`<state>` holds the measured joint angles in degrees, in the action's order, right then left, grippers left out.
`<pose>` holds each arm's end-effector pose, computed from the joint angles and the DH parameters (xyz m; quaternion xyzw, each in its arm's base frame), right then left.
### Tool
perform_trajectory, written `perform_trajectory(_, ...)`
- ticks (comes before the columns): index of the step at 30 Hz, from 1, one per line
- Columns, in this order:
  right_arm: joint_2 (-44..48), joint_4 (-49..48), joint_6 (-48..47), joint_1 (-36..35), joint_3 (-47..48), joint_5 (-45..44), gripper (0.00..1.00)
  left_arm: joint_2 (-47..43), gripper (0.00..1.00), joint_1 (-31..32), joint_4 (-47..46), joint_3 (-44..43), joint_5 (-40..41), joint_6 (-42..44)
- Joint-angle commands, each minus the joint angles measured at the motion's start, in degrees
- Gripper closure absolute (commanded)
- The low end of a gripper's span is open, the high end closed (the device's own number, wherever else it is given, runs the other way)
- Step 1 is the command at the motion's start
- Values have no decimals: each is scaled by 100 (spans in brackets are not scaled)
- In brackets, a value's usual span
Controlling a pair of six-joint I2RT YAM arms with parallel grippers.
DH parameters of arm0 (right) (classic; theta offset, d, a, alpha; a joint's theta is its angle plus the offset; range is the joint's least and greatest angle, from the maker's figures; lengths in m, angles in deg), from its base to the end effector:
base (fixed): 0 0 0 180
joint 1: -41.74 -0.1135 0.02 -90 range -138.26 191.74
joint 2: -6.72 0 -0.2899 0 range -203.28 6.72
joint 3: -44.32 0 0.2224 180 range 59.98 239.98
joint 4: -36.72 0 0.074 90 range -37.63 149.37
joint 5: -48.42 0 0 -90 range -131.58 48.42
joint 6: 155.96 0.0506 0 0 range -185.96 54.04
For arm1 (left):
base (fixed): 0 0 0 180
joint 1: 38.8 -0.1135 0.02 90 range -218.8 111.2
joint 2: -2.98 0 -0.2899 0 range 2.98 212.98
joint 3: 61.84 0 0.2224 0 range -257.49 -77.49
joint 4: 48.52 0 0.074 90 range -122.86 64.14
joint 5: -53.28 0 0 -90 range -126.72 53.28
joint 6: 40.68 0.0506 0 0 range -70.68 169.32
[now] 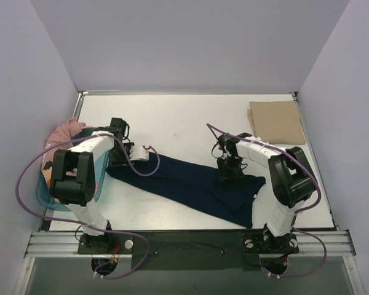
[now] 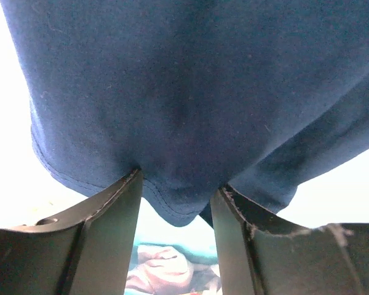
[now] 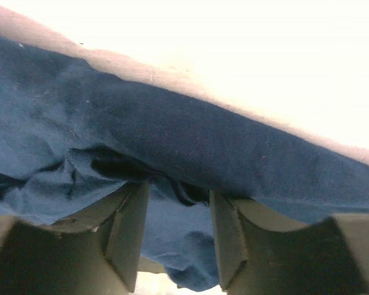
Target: Fold and stack the t-shirts
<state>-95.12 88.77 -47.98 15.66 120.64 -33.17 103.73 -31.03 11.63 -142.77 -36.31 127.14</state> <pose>0.2724 0.1416 0.1803 -0.0779 0.9884 0.1081 0.0727 0.3022 -0.0409 0.2002 0.6765 0.7312 0.0531 0.0695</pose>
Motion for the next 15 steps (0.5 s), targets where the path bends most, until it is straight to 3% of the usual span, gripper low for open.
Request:
perform_trajectory(1,-20,95,-84,-116,165,21,74,-91,46,-39,-563,85,144,119)
perform_trajectory(3,103,148,-58,-125,139,-40,86,-99,55,-39,-652,146,188,145)
perform_trajectory(5,287,191,-40,-125,95,-93,91,-117,64,-47,-643,121,197,137)
perform_trajectory(10,498,367,-5,-125,86,-137,94,-126,100,-56,-529,-47,171,84)
perform_trajectory(15,700,683,92,-125,191,-286,100,-135,100,-47,-503,-362,135,-179)
